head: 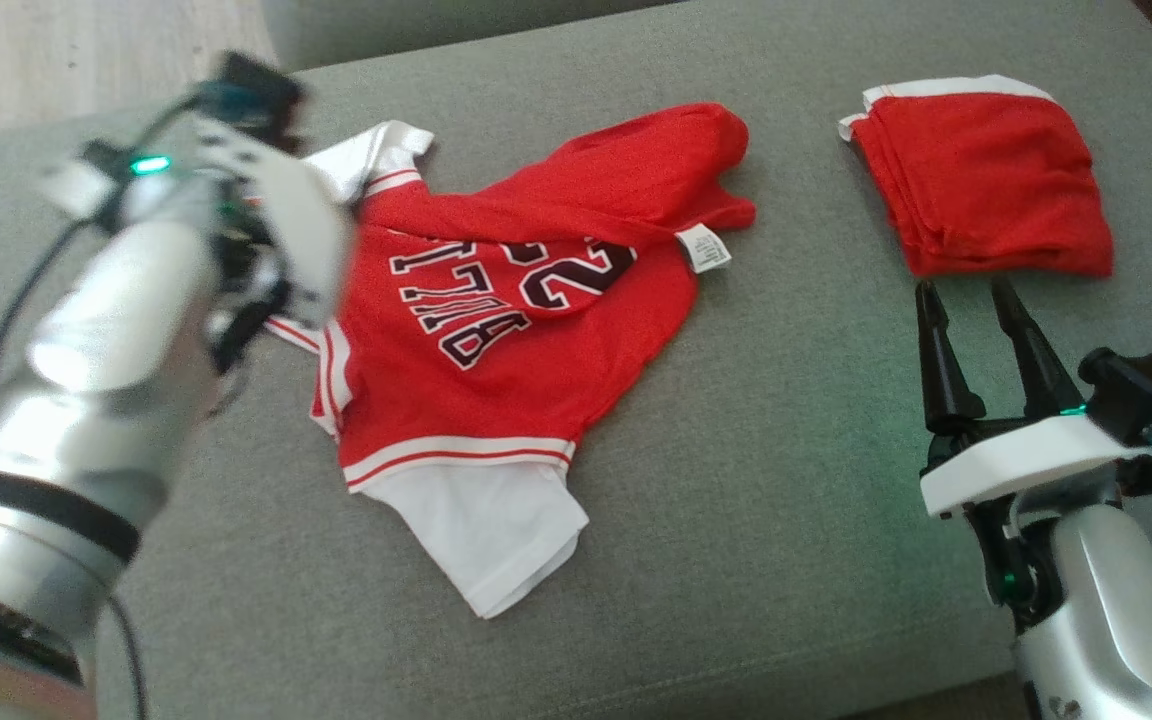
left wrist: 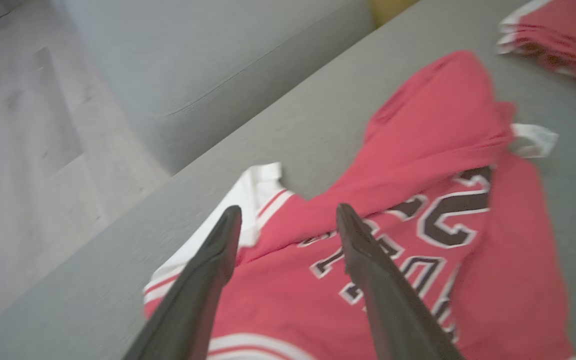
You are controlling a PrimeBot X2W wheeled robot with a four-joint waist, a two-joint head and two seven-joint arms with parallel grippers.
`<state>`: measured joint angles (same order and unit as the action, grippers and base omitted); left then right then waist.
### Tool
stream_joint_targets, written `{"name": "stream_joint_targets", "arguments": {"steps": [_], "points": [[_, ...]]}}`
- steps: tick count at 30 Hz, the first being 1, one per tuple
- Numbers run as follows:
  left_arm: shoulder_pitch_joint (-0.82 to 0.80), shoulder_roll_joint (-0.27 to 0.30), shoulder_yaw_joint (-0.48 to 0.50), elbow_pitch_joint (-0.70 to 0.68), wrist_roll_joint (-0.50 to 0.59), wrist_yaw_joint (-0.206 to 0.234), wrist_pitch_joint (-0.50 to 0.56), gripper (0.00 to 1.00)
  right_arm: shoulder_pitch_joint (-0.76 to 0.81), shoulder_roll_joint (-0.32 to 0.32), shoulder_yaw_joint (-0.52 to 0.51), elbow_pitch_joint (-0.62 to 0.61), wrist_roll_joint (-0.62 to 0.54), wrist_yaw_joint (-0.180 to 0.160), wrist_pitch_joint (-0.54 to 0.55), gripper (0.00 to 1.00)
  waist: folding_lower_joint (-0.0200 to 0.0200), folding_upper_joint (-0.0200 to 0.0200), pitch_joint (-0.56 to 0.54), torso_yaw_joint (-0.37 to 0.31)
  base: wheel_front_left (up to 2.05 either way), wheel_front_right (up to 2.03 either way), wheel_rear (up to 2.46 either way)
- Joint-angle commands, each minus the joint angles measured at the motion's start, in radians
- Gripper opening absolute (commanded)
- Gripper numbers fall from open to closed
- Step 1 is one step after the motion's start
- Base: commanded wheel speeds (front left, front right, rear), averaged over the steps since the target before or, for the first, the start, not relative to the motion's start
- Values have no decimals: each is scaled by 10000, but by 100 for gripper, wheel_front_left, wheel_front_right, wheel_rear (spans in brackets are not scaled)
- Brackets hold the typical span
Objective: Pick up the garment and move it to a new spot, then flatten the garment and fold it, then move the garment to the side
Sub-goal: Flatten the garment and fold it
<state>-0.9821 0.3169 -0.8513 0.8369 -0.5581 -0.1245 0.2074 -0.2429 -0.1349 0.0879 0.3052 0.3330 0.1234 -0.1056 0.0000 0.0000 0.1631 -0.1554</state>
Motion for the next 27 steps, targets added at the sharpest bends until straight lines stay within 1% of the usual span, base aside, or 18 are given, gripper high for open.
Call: {"name": "stream_joint_targets", "arguments": {"steps": [1, 4, 7, 11, 16, 22, 27], "points": [[-511, 234, 130, -511, -147, -55, 68, 100, -197, -1, 169, -375, -17, 73, -58, 100, 0, 0, 102, -100, 0, 0, 0], [-710, 287, -545, -1924, -888, -58, 444, 100, -301, 72, 320, -446, 29, 73, -111, 100, 0, 0, 337, -383, 0, 0, 0], [-946, 506, -1254, -3063, -1586, -59, 746, 100, -518, 194, 621, -465, 98, 73, -218, 100, 0, 0, 653, -790, 0, 0, 0], [-1327, 761, -2267, -3616, -2030, -59, 985, 100, -887, 366, 1117, -403, 283, 73, -440, 100, 0, 0, 1047, -1386, 0, 0, 0], [-1880, 794, -3340, -3052, -2205, -60, 718, 100, -1260, 476, 1573, -162, 520, 73, -763, 100, 0, 0, 1416, -1971, 0, 0, 0], [-2356, 571, -3904, -1741, -2419, -60, 95, 100, -1565, 531, 1892, 148, 697, 73, -1017, 100, 0, 0, 1692, -2400, 0, 0, 0], [-2362, 426, -4196, -1207, -2809, -61, 316, 100, -1769, 564, 2103, 404, 817, 73, -1143, 100, 0, 0, 1857, -2552, 0, 0, 0]]}}
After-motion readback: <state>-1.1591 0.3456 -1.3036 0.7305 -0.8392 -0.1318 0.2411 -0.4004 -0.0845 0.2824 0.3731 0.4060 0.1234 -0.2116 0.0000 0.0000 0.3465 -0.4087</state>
